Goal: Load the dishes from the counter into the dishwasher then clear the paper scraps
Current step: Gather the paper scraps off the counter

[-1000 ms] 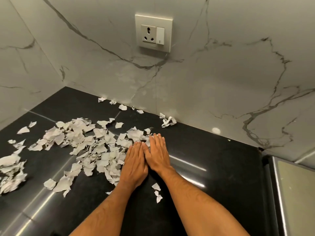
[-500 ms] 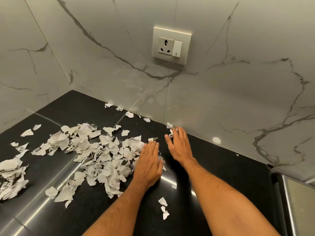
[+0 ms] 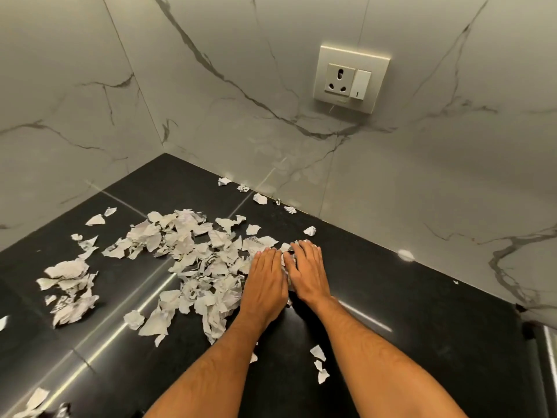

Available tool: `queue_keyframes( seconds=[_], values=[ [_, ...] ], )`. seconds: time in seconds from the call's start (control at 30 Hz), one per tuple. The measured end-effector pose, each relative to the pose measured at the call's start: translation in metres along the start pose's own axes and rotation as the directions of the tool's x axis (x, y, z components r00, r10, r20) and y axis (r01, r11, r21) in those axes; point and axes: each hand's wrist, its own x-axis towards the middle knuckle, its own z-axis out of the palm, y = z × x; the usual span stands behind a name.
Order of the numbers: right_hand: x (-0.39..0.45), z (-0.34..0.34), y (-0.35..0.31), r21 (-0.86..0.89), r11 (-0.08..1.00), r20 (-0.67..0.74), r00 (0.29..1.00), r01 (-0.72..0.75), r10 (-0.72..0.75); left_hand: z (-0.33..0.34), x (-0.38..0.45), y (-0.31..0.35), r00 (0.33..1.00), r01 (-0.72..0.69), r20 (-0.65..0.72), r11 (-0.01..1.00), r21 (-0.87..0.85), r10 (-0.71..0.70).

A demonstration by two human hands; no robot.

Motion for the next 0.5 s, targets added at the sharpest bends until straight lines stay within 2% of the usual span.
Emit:
queue_keyframes(
  seconds=[0.17,0.23,0.33,0.5],
  values=[
    [-0.019,0.016,-0.039,0.091,0.995,0.006,0.999,0.039,-0.04,-0.041,-0.015,-0.03,0.993,-0.055,-0.111,0.997,-0.056,0.049],
    [-0.025,0.023,-0.053,0.1,0.993,0.043,0.997,0.06,-0.065,-0.056,-0.025,-0.05,0.986,-0.032,-0.165,0.999,-0.038,0.026],
    [-0.028,0.033,-0.072,0.075,0.994,0.076,0.993,0.086,-0.092,-0.07,-0.05,-0.085,0.958,0.154,-0.238,0.987,-0.053,-0.163],
    [-0.03,0.045,-0.09,-0.015,0.992,0.069,0.99,0.125,-0.123,-0.069,-0.102,-0.144,0.82,0.509,-0.234,0.853,-0.119,-0.522]
  ],
)
